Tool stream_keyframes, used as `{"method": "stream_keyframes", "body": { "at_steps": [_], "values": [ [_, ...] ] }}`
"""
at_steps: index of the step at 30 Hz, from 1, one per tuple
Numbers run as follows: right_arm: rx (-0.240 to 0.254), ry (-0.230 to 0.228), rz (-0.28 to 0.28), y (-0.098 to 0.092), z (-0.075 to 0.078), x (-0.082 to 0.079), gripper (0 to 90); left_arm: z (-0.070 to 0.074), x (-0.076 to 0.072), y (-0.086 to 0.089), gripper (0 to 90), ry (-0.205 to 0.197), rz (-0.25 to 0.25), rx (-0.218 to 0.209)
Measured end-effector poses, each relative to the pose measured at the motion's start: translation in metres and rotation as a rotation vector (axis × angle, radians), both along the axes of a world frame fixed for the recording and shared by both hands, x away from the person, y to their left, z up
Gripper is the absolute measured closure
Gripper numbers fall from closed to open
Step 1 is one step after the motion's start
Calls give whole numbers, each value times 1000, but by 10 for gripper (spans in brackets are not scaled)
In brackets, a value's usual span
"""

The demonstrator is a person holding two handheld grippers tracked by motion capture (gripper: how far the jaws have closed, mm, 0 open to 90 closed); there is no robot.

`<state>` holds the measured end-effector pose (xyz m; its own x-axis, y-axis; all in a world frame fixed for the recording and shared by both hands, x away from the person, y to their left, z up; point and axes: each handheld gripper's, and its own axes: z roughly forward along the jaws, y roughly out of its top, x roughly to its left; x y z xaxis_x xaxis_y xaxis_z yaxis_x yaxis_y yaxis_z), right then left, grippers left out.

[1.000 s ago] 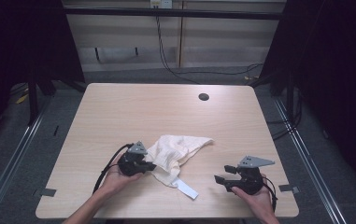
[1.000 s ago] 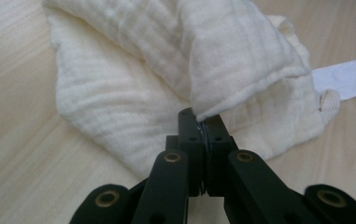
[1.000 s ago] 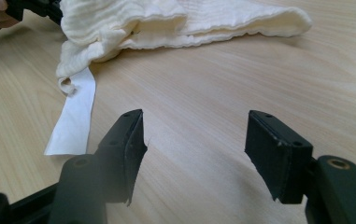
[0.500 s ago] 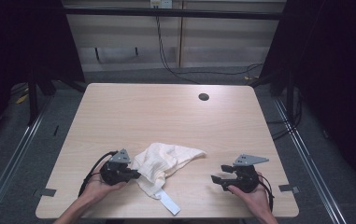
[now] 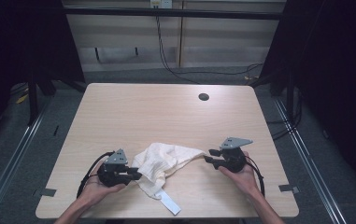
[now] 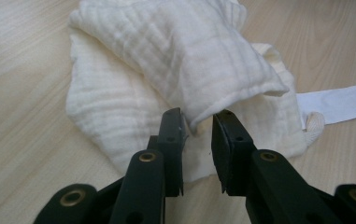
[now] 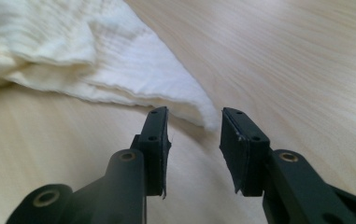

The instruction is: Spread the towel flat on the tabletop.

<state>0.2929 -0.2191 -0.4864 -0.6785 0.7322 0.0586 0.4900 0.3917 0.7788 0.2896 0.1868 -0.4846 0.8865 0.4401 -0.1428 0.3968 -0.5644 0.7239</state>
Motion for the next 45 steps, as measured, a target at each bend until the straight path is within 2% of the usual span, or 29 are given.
{"method": "stream_keyframes", "body": {
  "at_steps": [4,7,9,10,11,12,13,16,17,18,19,20,21,24,25,27,29,30,31,32,33,34,38,39,41,42,44,45],
  "values": [
    [-22,16,22,6,-12,12,633,3,0,4,702,1,15,-25],
    [-40,24,23,8,-15,14,656,7,1,7,682,-5,26,-39],
    [-48,18,15,6,-18,14,686,11,0,10,672,2,38,-72],
    [-40,3,6,5,-18,14,709,15,-3,10,667,-19,42,-88],
    [-40,3,6,5,-18,14,709,15,-3,10,659,-19,42,-88],
    [-35,-6,11,6,-17,15,737,22,-7,11,654,-40,45,-129],
    [-35,-6,11,6,-17,15,737,22,-7,11,652,-40,45,-129],
    [-43,1,24,8,-19,14,844,32,-11,10,636,-76,38,-174],
    [-43,1,24,8,-19,14,844,32,-11,10,634,-76,38,-174],
    [-18,-4,33,8,-15,12,868,36,-13,8,634,-82,35,-202],
    [-10,-8,33,8,-13,12,872,37,-13,5,636,-75,21,-212],
    [2,-8,37,7,-11,11,874,36,-13,1,648,-70,-3,-212],
    [2,-8,37,7,-11,11,874,36,-13,1,659,-70,-3,-212],
    [26,-10,53,7,-7,7,876,28,-12,-18,699,-54,-75,-172],
    [26,-10,53,7,-7,7,876,25,-14,-25,699,-62,-71,-153],
    [36,-2,64,8,-5,4,875,18,-14,-36,705,-33,-102,-129],
    [41,-6,75,9,-4,3,875,12,-13,-44,696,-33,-141,-77],
    [50,-4,80,8,-3,1,871,7,-12,-46,692,-35,-128,-50],
    [50,-4,80,8,-3,1,871,7,-12,-46,684,-35,-128,-50],
    [57,-4,74,8,-3,1,854,0,-9,-45,677,-41,-104,-18],
    [62,-3,73,8,-3,1,854,0,-9,-45,675,-41,-104,-18],
    [61,2,76,8,-3,0,854,-5,-6,-41,667,-11,-92,-21],
    [58,8,84,10,-4,0,852,-10,-4,-36,649,1,-99,-11],
    [51,-1,89,11,-5,1,852,-10,-5,-35,641,-7,-106,-6],
    [45,9,87,11,-6,1,852,-11,-8,-34,631,-9,-101,-14],
    [46,14,82,11,-6,2,858,-9,-9,-32,639,-9,-87,-14],
    [44,14,75,11,-7,2,860,-8,-9,-29,650,-4,-97,-2],
    [48,20,72,10,-7,3,866,-8,-11,-27,669,-5,-86,-15]
  ]
}}
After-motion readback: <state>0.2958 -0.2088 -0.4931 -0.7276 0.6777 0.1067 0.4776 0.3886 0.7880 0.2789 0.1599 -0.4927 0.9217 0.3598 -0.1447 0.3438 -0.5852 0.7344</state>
